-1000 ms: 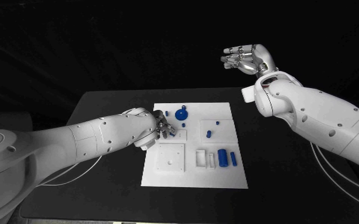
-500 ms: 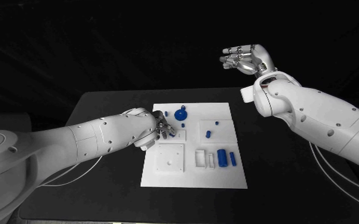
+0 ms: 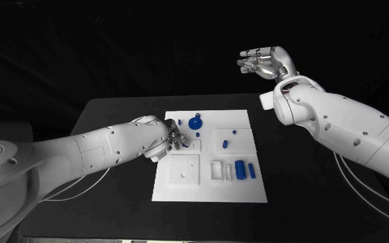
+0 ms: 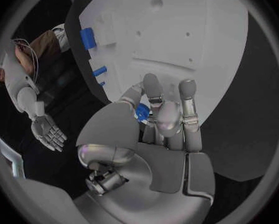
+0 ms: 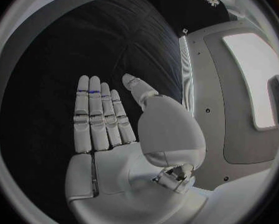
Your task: Assemble the parts on the task board
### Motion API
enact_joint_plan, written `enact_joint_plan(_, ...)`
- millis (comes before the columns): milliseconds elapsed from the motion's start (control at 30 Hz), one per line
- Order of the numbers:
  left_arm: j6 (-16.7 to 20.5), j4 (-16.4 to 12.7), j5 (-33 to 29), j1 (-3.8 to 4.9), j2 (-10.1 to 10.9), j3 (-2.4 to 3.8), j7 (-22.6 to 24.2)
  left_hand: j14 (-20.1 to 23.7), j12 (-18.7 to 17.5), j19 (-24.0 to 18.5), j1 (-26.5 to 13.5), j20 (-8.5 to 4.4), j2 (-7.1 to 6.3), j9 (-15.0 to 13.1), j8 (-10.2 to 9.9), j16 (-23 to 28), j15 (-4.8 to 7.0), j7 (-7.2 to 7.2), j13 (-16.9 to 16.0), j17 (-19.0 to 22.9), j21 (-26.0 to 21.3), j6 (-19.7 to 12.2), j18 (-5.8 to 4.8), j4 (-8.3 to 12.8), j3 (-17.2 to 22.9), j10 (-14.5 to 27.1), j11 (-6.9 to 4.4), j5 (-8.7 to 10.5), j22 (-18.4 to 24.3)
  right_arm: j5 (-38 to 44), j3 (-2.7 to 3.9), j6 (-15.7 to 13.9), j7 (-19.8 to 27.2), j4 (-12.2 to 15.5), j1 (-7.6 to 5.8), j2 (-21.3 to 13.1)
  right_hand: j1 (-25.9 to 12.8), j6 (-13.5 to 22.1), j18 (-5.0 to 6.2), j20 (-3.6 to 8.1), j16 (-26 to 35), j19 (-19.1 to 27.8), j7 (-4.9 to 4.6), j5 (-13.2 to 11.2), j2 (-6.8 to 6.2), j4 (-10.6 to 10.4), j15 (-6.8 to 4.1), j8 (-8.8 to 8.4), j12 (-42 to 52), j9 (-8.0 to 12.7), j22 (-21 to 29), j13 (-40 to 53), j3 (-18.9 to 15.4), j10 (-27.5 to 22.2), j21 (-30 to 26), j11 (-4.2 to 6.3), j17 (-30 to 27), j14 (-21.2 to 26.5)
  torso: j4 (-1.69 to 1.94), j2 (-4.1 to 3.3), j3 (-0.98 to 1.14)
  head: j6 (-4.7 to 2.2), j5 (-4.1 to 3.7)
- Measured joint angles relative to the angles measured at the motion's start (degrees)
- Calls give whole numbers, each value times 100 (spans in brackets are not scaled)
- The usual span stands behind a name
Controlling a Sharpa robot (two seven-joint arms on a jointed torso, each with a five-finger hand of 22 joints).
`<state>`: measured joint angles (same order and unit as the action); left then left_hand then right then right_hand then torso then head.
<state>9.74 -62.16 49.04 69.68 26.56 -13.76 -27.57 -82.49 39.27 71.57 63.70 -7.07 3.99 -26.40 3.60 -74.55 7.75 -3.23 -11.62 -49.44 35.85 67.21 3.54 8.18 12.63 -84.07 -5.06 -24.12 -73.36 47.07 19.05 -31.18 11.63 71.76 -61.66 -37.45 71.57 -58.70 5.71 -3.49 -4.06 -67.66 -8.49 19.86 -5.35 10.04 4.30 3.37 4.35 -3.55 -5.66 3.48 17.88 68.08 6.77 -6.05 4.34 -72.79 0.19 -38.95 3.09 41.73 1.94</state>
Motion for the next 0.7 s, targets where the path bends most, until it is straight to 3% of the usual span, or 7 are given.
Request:
enact_joint_plan(367,-114,32,0,11,-10,9,-23,0,0,61,0,-21,-1,-17,-12,0,0,0,5,10,-148,0,0,0,-1,0,0,1,-141,-1,0,1,-2,-10,0,10,0,0,-1,0,0,0,0,0,0,2,0,0,0,0,43,0,2,0,23,0,1,0,4,1,-1,13,4)
enact_joint_plan(700,-180,90,3,15,-62,10,-44,0,0,61,-9,-20,-8,-302,4,0,0,0,5,8,-185,0,0,0,-16,-5,5,2,-159,-2,-1,3,-2,-23,0,27,0,0,-1,-7,0,8,0,0,0,17,0,0,0,0,66,0,17,0,23,0,1,0,1,0,0,12,10)
